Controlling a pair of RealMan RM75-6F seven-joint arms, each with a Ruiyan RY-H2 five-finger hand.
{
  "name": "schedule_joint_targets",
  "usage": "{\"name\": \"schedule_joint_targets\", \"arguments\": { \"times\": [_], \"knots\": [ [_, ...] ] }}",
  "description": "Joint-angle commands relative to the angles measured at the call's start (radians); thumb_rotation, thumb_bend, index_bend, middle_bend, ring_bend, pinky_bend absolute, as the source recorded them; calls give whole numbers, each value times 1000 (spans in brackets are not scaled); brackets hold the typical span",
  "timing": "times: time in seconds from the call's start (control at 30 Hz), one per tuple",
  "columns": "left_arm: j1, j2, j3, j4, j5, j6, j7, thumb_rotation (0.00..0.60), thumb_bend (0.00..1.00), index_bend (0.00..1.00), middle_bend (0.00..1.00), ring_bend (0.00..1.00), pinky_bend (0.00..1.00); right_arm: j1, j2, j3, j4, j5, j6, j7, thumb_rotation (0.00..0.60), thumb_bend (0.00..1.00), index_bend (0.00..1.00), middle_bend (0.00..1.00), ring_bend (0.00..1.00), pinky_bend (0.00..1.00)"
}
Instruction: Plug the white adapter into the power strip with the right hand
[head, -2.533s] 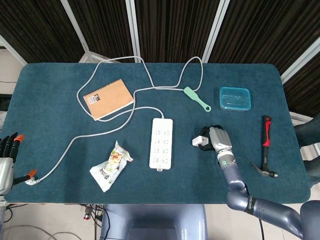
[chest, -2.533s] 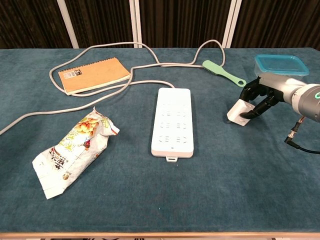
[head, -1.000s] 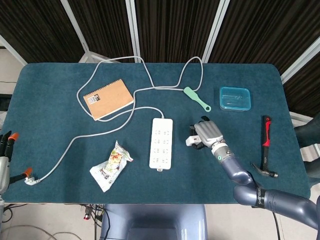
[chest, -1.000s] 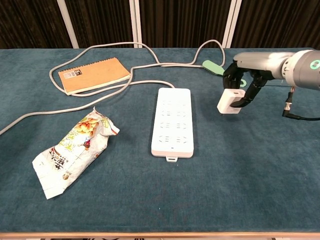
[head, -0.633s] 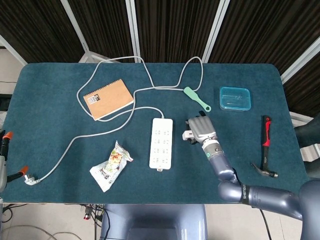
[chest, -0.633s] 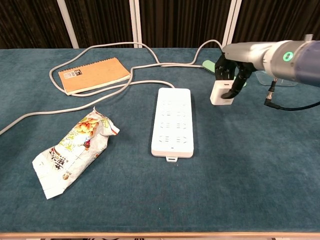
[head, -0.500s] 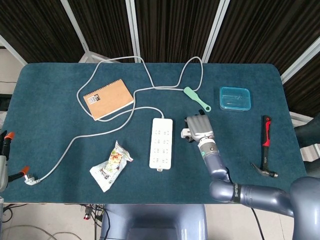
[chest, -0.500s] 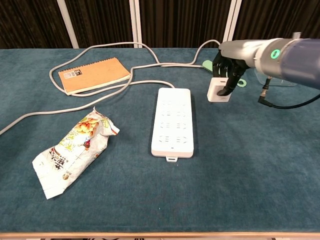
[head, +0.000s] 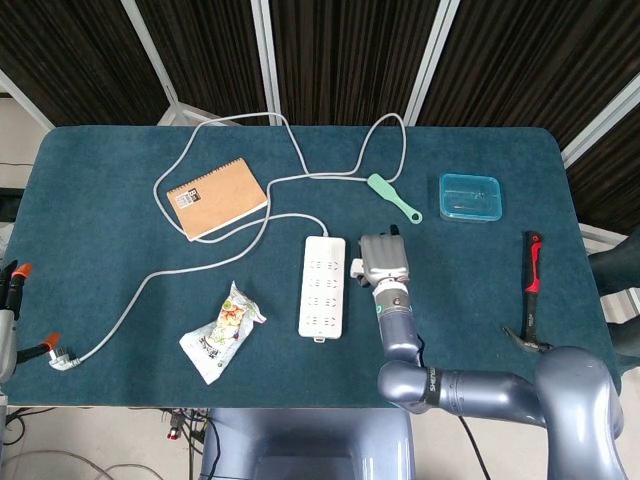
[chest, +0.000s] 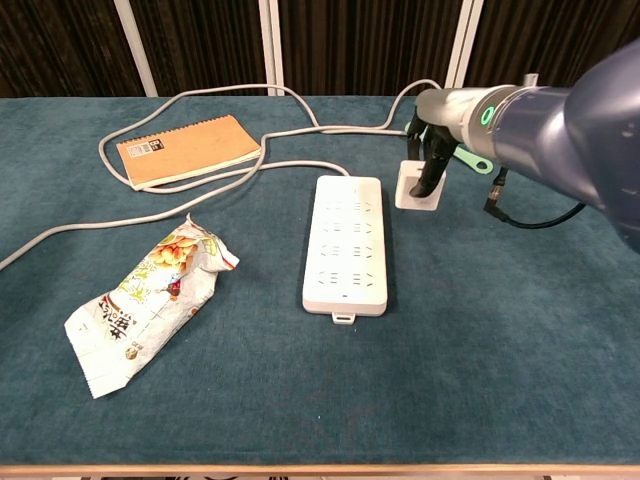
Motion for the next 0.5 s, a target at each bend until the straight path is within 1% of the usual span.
{"name": "schedule_joint_targets", "arguments": {
  "times": [0.03,0.17,0.5],
  "knots": [
    [0,3,-1,-1,-1,-2,-8,600,70,85,0,0,0,6,-10,6,-20,5,13,-12,600,476,696,567,373,118],
    [1,11,-2,-2,-2,-3,-22,600,70,85,0,0,0,3,-23,8,-33,5,29,-12,600,476,696,567,373,117],
    [0,12,-4,-4,-7,-5,-30,600,70,85,0,0,0,16,-61,27,-27,-3,41,-23,600,477,696,567,373,118]
  ]
}}
